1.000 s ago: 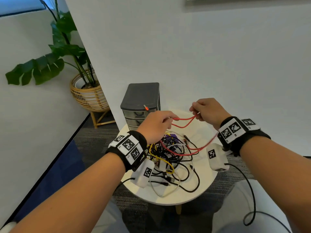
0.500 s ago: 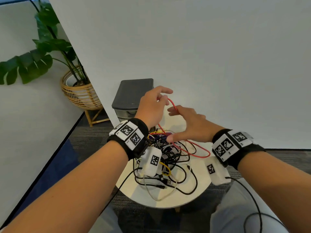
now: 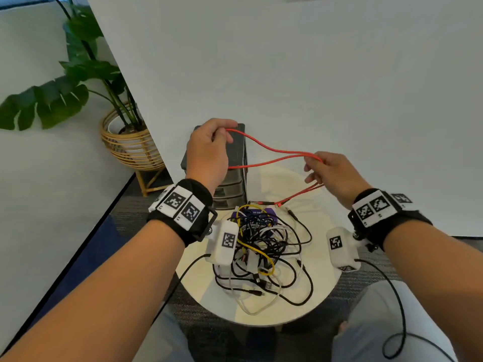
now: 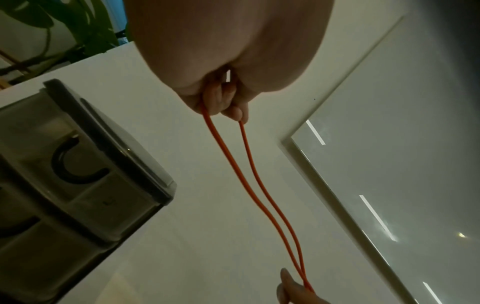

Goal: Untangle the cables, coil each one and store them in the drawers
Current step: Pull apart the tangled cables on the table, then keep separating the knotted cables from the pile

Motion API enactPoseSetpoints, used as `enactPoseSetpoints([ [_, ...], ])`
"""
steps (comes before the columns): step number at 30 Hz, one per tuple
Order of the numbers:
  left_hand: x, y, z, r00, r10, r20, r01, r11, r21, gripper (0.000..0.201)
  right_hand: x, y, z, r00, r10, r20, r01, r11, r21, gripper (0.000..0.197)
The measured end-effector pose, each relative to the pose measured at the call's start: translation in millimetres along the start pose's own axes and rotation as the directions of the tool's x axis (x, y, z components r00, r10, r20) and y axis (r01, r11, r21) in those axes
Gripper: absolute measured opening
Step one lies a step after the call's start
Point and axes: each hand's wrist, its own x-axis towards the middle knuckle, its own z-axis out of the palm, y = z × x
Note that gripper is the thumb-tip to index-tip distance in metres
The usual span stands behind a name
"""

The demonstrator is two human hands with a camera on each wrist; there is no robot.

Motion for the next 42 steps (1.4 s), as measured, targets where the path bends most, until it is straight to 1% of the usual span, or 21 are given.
enactPoseSetpoints([
  [3, 3, -5, -2, 0.997, 0.006, -0.078, -0.005, 1.000, 0.010, 0.039, 12, 4, -14, 0.986, 0.100, -0.136, -0.079, 0.985, 0.152, 0.022],
  [5, 3, -7, 0, 0.999, 0.011, -0.046, -0.011, 1.000, 0.007, 0.038, 17, 9, -24, 0.951, 0.208, -0.229, -0.149, 0.957, 0.249, 0.020],
  [8, -7, -9, 10, 0.997, 0.032, 0.075, -0.039, 0.994, 0.100, 0.036, 22, 12, -28, 0.918, 0.301, -0.258, -0.208, 0.920, 0.333, 0.013],
  [10, -14, -14, 20, 0.982, 0.018, 0.186, -0.053, 0.981, 0.184, 0.034, 23, 8, -23, 0.907, 0.339, -0.249, -0.211, 0.879, 0.428, 0.016],
  [13, -21, -19, 37, 0.923, -0.028, 0.383, -0.114, 0.933, 0.342, 0.032, 27, 6, -13, 0.885, 0.400, -0.237, -0.249, 0.839, 0.484, 0.026],
  [15, -26, -16, 44, 0.877, -0.077, 0.475, -0.139, 0.904, 0.404, 0.035, 32, 8, -7, 0.866, 0.442, -0.232, -0.297, 0.829, 0.474, 0.030],
  [17, -26, -17, 51, 0.836, -0.192, 0.514, -0.065, 0.896, 0.439, 0.048, 41, 16, -5, 0.864, 0.463, -0.198, -0.363, 0.845, 0.394, 0.038],
  [19, -23, -23, 56, 0.782, -0.332, 0.527, 0.086, 0.895, 0.437, 0.056, 48, 27, -4, 0.869, 0.476, -0.134, -0.446, 0.872, 0.203, 0.047],
  [20, -22, -26, 58, 0.758, -0.380, 0.531, 0.134, 0.886, 0.443, 0.059, 51, 32, -3, 0.868, 0.485, -0.104, -0.473, 0.872, 0.121, 0.048],
  [21, -20, -28, 59, 0.733, -0.407, 0.546, 0.130, 0.871, 0.474, 0.057, 54, 37, -2, 0.863, 0.499, -0.081, -0.495, 0.867, 0.060, 0.047],
  [22, -18, -31, 59, 0.726, -0.415, 0.548, 0.108, 0.856, 0.505, 0.051, 55, 42, 0, 0.863, 0.502, -0.067, -0.503, 0.864, -0.001, 0.046],
  [23, -16, -36, 59, 0.739, -0.407, 0.538, 0.055, 0.831, 0.553, 0.045, 56, 46, 3, 0.862, 0.504, -0.055, -0.507, 0.859, -0.075, 0.045],
  [24, -15, -38, 59, 0.745, -0.415, 0.521, 0.048, 0.814, 0.580, 0.044, 56, 50, 7, 0.863, 0.503, -0.042, -0.502, 0.850, -0.160, 0.044],
  [28, -14, -51, 58, 0.721, -0.415, 0.555, -0.035, 0.778, 0.627, 0.043, 59, 59, 22, 0.887, 0.462, 0.007, -0.413, 0.798, -0.438, 0.044],
  [30, -14, -54, 56, 0.696, -0.409, 0.590, -0.087, 0.767, 0.635, 0.043, 62, 59, 29, 0.878, 0.474, 0.066, -0.378, 0.772, -0.510, 0.047],
  [32, -15, -54, 53, 0.664, -0.412, 0.624, -0.133, 0.756, 0.641, 0.044, 64, 57, 35, 0.873, 0.467, 0.143, -0.313, 0.760, -0.570, 0.060],
  [34, -17, -57, 50, 0.620, -0.418, 0.664, -0.185, 0.744, 0.642, 0.045, 65, 58, 43, 0.882, 0.436, 0.179, -0.236, 0.737, -0.633, 0.073],
  [36, -20, -61, 46, 0.586, -0.426, 0.690, -0.219, 0.737, 0.640, 0.045, 65, 61, 51, 0.902, 0.408, 0.140, -0.197, 0.678, -0.709, 0.077],
  [38, -24, -65, 41, 0.560, -0.434, 0.706, -0.238, 0.731, 0.639, 0.045, 65, 66, 58, 0.917, 0.391, 0.077, -0.205, 0.630, -0.749, 0.081],
  [40, -27, -69, 37, 0.542, -0.437, 0.718, -0.247, 0.734, 0.633, 0.045, 64, 69, 62, 0.925, 0.379, 0.037, -0.230, 0.634, -0.739, 0.083],
  [42, -31, -72, 34, 0.537, -0.430, 0.726, -0.241, 0.746, 0.621, 0.046, 63, 68, 63, 0.927, 0.374, 0.028, -0.235, 0.639, -0.732, 0.084],
])
